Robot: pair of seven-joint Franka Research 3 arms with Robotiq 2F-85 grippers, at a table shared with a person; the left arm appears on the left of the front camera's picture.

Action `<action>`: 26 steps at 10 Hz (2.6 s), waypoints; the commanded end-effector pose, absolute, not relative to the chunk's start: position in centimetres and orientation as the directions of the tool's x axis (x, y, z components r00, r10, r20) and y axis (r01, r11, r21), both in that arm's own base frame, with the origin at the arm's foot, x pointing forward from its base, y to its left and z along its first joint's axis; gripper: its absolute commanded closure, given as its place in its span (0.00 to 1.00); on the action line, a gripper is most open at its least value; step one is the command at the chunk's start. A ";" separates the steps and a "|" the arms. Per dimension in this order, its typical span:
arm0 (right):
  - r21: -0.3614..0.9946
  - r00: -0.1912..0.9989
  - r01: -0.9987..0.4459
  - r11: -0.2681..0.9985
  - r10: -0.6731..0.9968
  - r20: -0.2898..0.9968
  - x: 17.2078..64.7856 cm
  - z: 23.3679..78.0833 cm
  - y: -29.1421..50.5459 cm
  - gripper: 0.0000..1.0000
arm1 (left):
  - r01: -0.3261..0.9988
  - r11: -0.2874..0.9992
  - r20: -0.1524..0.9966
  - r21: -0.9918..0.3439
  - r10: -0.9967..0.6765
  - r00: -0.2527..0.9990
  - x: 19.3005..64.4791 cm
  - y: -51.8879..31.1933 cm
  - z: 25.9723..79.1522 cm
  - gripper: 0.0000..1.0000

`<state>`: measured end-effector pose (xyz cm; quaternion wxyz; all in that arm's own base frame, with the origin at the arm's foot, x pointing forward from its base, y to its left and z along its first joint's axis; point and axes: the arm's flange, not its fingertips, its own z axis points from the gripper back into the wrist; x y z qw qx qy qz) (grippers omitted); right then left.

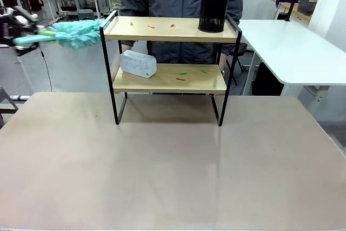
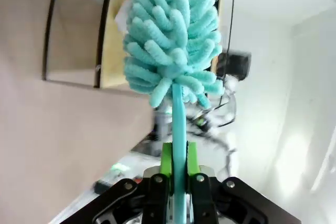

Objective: Clean the shelf.
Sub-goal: Pick up the Duster from the human.

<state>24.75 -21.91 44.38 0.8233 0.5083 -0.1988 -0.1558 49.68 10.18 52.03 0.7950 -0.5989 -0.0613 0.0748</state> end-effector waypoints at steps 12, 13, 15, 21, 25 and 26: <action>0.902 0.868 0.023 0.431 -0.456 0.196 24.9 44.5 -22.0 0.00 | 0.303 0.655 0.346 -0.692 -0.067 0.936 29.1 21.1 50.3 1.00; 0.902 0.868 0.023 0.431 -0.456 0.196 24.9 44.5 -22.0 0.00 | 0.303 0.655 0.346 -0.692 -0.067 0.936 29.1 21.1 50.3 1.00; 0.902 0.868 0.023 0.431 -0.456 0.196 24.9 44.5 -22.0 0.00 | 0.303 0.655 0.346 -0.692 -0.067 0.936 29.1 21.1 50.3 1.00; 0.902 0.868 0.023 0.431 -0.456 0.196 24.9 44.5 -22.0 0.00 | 0.345 0.673 0.400 -0.654 -0.079 0.913 27.7 19.9 52.4 0.88; 0.902 0.868 0.023 0.431 -0.456 0.196 24.9 44.5 -22.0 0.00 | 0.537 0.618 0.411 -0.573 -0.350 0.842 22.6 16.7 56.2 0.88; 0.902 0.868 0.023 0.431 -0.456 0.196 24.9 44.5 -22.0 0.00 | 0.597 0.632 0.386 -0.494 -0.456 0.802 20.6 15.0 57.3 0.88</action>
